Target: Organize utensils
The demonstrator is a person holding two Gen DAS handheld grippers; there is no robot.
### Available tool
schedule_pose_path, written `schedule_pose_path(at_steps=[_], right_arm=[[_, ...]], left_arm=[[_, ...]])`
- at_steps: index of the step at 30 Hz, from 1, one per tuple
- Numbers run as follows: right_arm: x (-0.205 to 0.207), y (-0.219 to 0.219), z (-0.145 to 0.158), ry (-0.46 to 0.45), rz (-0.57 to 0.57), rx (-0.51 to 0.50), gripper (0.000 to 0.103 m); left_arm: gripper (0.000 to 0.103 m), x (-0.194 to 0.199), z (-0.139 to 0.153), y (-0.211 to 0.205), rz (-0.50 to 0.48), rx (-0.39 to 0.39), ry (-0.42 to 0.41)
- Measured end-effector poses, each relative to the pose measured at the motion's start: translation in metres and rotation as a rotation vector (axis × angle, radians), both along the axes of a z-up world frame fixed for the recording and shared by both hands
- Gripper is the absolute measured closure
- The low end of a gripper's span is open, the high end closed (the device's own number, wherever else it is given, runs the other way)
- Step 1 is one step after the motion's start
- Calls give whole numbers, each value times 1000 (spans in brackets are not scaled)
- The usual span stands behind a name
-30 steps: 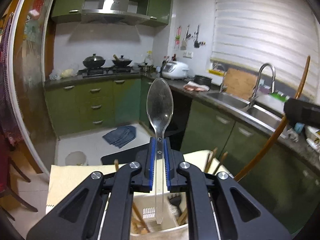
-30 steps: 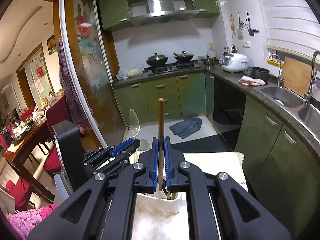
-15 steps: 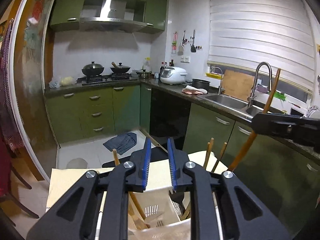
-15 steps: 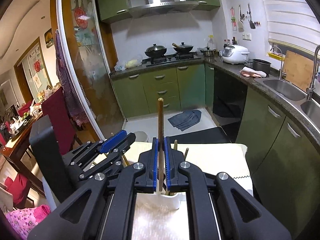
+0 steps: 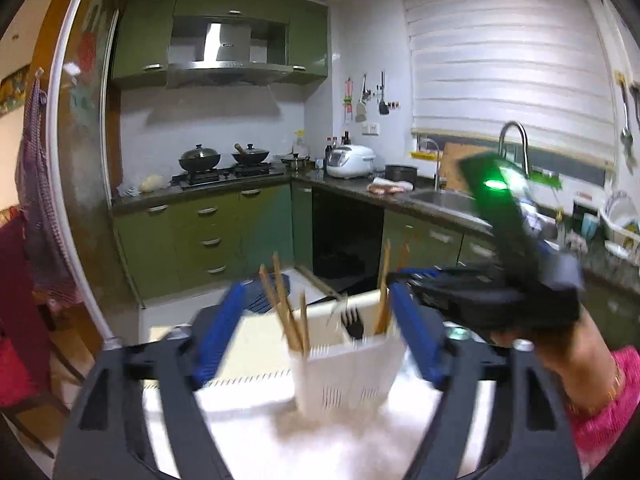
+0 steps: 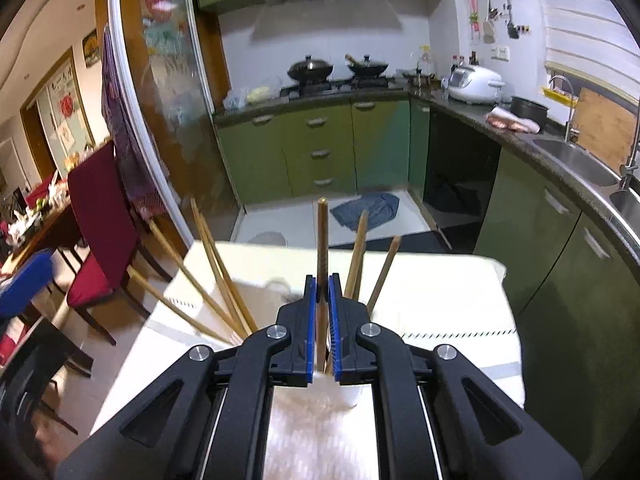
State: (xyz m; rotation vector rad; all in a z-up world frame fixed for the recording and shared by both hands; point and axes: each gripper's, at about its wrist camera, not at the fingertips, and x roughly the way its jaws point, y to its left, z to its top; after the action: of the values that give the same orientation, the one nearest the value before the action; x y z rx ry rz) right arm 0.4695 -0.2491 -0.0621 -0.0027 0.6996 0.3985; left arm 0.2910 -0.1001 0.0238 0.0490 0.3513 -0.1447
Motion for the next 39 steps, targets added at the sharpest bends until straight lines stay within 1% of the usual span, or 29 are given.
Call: schedule_pose_path(at_steps=[2,5,6,7,8,12,14,16,18,19,20,22,23,25,27,31,34,37,39], right_arm=[[0,3,-13,11,1,-19,96],[-1,6,-27,27,6,-33,95],[-3,6,-30,27,9,-36,85],[-6,6,-33,20,9,-39,71],[-9,6,-34,9,4,-43,68],[-27,3,-35,-16,0,-44,62],[-46,0,-33,-45,0,-49,58],[-65,-1,-33,-63,5,-53,52],[-88,-5,-35,-82,13,-54,48],[-99,-7,-38,-89,19,-59,42],[-109,-9,-40,-95,20,-65,40],[-133,-16,-45,-115,19,-70,28],[-143,-18,-46,-122,17,-73,24],[-165,-26,-48,-146,9,-75,11],[-191,-36,-47,-183,-3,-81,4],[-236,-53,-45,-223,-13,-77,4],[-264,-68,-36,-270,-32,-70,4],[-293,-84,-29,-304,-36,-24,4],[-307,-92,-24,-322,-55,-12,4]], left_arm=[[12,-24,-8,5,21,-8,-9],[10,-46,-19,13,45,-26,7],[8,-50,-22,15,49,-32,15],[7,-55,-26,18,56,-42,26],[7,-59,-30,22,69,-51,37],[6,-73,-44,36,87,-94,85],[6,-80,-51,45,103,-115,103],[6,-88,-56,51,117,-130,106],[6,-96,-62,54,116,-140,114],[6,-100,-66,55,112,-142,123],[6,-104,-68,55,112,-140,130],[6,-110,-72,54,111,-133,146],[6,-115,-75,53,105,-133,148],[6,-126,-76,52,107,-133,136],[6,-135,-75,50,113,-129,128],[6,-146,-67,45,117,-119,116],[6,-155,-61,39,119,-92,95],[6,-165,-56,34,116,-80,78],[6,-172,-52,32,110,-81,63]])
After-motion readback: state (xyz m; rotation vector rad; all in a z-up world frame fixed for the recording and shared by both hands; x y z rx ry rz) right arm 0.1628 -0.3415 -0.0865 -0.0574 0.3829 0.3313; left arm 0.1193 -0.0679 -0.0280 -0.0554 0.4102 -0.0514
